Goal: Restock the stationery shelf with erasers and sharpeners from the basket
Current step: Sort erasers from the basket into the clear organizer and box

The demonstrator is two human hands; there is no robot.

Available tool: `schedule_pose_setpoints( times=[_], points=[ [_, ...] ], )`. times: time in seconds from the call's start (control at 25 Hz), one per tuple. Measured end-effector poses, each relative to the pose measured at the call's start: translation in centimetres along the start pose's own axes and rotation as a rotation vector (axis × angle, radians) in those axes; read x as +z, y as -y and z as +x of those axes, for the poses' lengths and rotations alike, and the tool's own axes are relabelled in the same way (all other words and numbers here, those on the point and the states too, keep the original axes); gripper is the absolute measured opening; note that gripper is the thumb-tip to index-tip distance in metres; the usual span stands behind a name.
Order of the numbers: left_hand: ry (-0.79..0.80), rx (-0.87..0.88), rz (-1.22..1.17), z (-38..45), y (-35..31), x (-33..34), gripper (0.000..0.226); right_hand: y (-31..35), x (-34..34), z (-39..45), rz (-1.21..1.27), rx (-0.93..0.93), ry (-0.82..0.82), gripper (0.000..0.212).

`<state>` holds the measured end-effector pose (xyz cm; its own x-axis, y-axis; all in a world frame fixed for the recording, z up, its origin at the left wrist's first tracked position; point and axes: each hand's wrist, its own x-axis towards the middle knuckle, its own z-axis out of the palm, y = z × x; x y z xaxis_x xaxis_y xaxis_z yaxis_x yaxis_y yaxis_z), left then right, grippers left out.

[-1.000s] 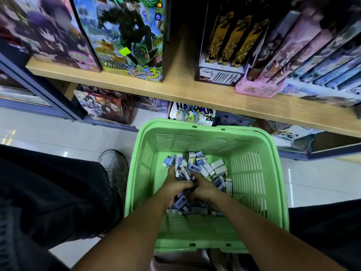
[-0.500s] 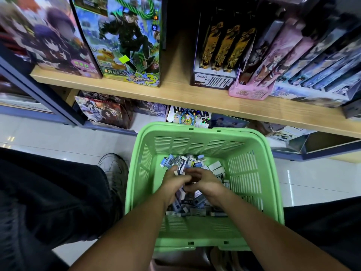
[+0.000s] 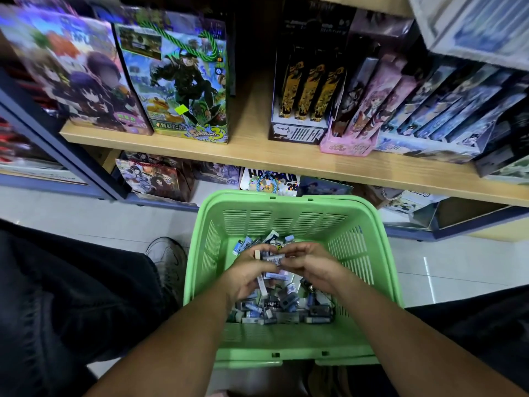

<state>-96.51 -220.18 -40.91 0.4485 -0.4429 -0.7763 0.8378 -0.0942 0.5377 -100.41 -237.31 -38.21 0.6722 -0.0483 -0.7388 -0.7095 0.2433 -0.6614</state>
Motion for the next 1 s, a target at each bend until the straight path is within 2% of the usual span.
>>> schedule_pose_setpoints(
  times=[0.16, 0.28, 0.4, 0.48, 0.68, 0.84, 0.92, 1.0],
  points=[
    [-0.024, -0.012, -0.083, -0.6, -0.4, 0.0, 0.047, 1.4, -0.7, -0.5, 0.111, -0.002, -0.161, 0.020],
    [-0.056, -0.012, -0.117, -0.3, -0.1, -0.1, 0.038, 0.8, -1.4, -0.8, -0.090, 0.099, -0.231, 0.012],
    [-0.034, 0.004, -0.139, -0.1, -0.1, 0.3, 0.045, 0.0, -1.1, -1.3, -0.288, 0.169, -0.145, 0.015],
    [-0.051, 0.031, -0.133, 0.4, -0.1, 0.5, 0.050, 0.0, -0.5, -1.7, -0.245, 0.196, -0.027, 0.020],
    [-0.029, 0.076, -0.001, 0.3, 0.0, 1.0, 0.049, 0.2, -0.1, -0.9, -0.218, 0.104, -0.010, 0.029],
    [0.023, 0.060, 0.043, 0.6, 0.1, 1.0, 0.063, 0.1, 0.2, -0.2, -0.213, 0.033, 0.037, 0.040],
    [0.018, 0.068, 0.007, 0.6, -0.2, 1.1, 0.053, 0.4, 0.0, -0.1, -0.231, 0.000, 0.028, 0.041],
    [-0.030, 0.086, -0.023, 0.4, -0.6, 1.2, 0.039, 0.7, -0.7, 0.2, -0.264, -0.022, -0.081, 0.033]
  ],
)
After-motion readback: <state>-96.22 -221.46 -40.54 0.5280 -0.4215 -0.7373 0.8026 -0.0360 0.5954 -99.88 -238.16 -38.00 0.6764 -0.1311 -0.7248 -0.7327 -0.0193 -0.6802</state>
